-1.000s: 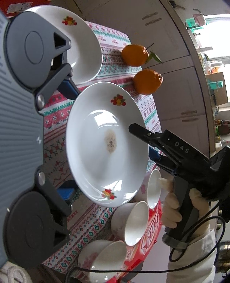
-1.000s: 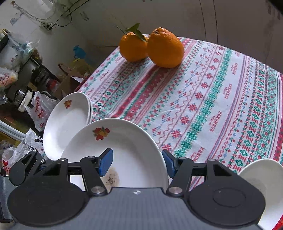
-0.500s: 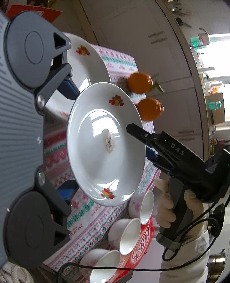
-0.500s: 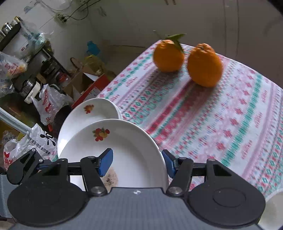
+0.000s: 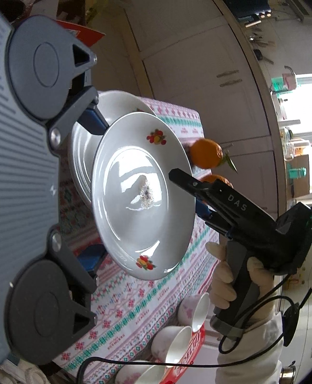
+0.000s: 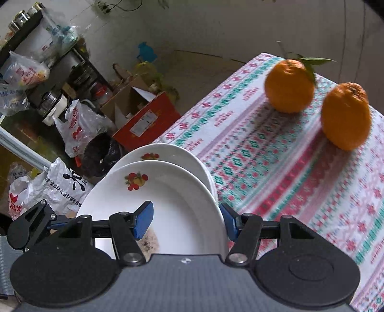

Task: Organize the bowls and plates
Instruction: 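Carry the stained plate with the right tool over the white plate stack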

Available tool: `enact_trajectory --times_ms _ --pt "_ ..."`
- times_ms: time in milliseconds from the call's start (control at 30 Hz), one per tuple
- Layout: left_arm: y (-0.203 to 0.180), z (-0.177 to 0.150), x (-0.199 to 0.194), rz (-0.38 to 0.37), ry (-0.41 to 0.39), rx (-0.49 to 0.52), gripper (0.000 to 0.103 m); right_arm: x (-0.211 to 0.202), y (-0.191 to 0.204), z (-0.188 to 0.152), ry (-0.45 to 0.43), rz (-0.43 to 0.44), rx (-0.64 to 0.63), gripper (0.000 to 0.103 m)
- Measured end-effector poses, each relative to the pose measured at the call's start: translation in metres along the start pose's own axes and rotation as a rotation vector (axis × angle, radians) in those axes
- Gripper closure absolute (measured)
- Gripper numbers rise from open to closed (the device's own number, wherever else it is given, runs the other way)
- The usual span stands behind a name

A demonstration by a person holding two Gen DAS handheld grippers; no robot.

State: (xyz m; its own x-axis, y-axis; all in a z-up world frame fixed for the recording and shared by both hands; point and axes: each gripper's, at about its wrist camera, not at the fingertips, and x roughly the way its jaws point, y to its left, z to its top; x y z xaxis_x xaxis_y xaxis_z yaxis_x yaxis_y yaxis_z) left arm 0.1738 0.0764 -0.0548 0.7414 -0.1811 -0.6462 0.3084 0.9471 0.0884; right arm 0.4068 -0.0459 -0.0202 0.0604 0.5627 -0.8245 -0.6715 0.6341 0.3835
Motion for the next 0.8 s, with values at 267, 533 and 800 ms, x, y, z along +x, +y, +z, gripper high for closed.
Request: enact_trajectory --times_ms 267,533,800 --pt "0.017 -0.009 0.0 0.014 0.01 -0.031 0.006 0.023 0.012 0.011 0.028 0.003 -0.015 0.037" --pt "0.024 -0.011 0.002 0.013 0.015 -0.047 0.006 0.035 0.015 0.015 0.045 -0.002 -0.013 0.037" --pt "0.028 -0.014 0.007 0.005 0.035 -0.067 0.006 0.036 0.016 0.016 0.046 0.0 -0.01 0.037"
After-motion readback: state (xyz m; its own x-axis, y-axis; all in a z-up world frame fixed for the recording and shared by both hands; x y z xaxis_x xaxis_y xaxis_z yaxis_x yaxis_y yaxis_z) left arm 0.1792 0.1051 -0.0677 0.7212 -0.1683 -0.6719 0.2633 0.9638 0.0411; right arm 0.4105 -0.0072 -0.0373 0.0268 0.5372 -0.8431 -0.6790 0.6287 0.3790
